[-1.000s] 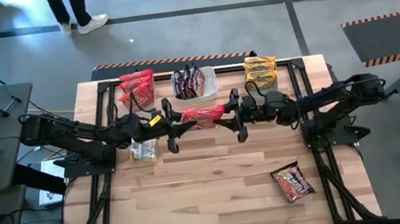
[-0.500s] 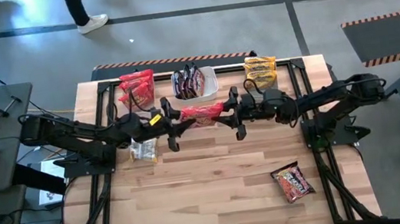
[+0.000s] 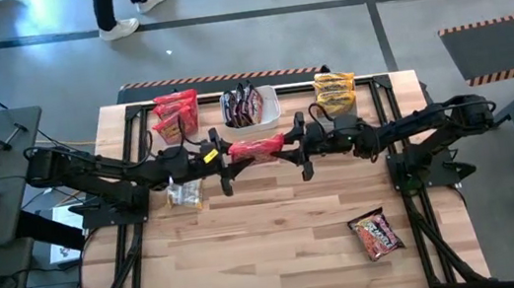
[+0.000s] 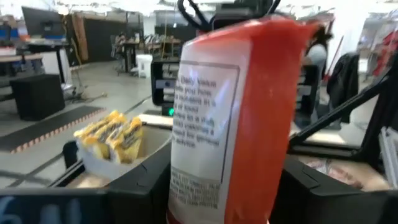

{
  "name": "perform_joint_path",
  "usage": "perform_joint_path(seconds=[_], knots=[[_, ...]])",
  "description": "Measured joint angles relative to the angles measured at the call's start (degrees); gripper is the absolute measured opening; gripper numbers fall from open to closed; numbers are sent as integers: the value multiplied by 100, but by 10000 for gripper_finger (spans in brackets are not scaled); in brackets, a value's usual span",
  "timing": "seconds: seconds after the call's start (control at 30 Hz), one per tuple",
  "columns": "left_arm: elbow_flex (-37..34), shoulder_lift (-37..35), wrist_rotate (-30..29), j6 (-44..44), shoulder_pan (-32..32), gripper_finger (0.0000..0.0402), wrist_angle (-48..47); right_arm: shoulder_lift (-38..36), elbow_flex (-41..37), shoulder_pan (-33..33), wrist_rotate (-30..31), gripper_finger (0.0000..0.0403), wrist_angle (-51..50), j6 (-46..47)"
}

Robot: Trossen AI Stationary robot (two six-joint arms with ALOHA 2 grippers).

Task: Sort Maruchan noodles
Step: Put the orange noodle pack into the transparent bin

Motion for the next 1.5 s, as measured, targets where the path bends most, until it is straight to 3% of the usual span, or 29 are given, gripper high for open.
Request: perform_joint_path(seconds=[0.37, 0.77, 1.07, 1.27, 1.4, 1.5], knots=[[-7, 0, -359, -288, 9, 179, -1206, -9, -96, -291, -60, 122, -1000, -558], [-17, 651, -634, -535, 177, 178, -1604, -9, -1045, -791, -396, 122, -588, -551], [53, 1004, 137, -1323, 489, 179, -2491, -9, -1824, -969, -547, 122, -163, -722], [738, 787, 242, -1334, 608, 185, -4015, -9, -1838, -1014, -543, 122, -241, -768], [1503, 782, 325, -986, 653, 207, -5140, -9, -1836, -1012, -536, 122, -274, -809], [2015, 841, 326, -667, 658, 229, -5439, -9, -1836, -1012, -514, 122, -293, -809]])
